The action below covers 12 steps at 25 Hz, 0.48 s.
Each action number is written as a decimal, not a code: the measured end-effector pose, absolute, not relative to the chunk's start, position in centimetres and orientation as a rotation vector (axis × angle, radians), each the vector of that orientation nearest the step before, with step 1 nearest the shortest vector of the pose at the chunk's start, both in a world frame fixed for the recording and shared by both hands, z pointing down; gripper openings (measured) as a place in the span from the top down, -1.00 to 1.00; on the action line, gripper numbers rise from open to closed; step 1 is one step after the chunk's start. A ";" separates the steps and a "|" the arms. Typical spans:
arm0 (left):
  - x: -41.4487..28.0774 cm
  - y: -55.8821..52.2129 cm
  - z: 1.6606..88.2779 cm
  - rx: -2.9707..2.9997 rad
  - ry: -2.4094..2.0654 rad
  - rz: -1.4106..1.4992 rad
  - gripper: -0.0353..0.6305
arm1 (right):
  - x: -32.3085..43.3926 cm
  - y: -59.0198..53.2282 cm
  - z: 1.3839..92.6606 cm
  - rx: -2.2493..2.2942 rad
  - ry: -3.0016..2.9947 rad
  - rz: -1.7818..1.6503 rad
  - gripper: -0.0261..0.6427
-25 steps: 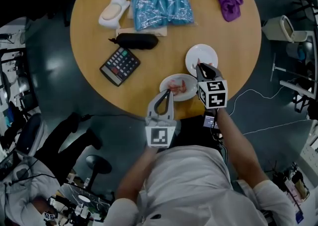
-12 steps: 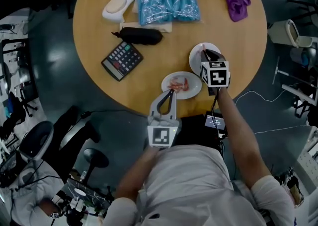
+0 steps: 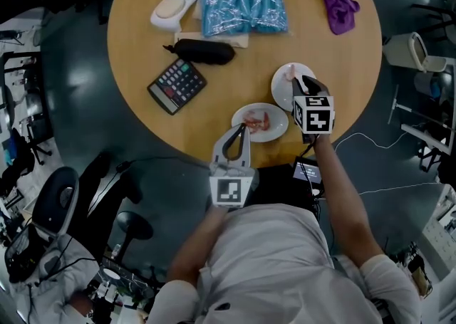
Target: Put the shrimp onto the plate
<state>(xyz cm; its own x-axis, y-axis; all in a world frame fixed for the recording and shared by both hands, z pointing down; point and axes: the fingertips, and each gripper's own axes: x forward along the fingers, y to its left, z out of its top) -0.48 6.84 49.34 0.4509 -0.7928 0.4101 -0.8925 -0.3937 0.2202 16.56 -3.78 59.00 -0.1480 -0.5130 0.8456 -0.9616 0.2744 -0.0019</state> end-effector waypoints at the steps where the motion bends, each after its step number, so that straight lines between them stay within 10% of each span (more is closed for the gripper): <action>1: -0.5 6.7 49.2 2.298 -1.425 0.327 0.87 | 16.1 -2.8 58.4 1.323 -1.797 0.754 0.62; 12: -1.2 6.6 49.5 2.289 -1.424 0.321 0.87 | 7.6 10.1 60.4 0.934 -1.840 0.801 0.63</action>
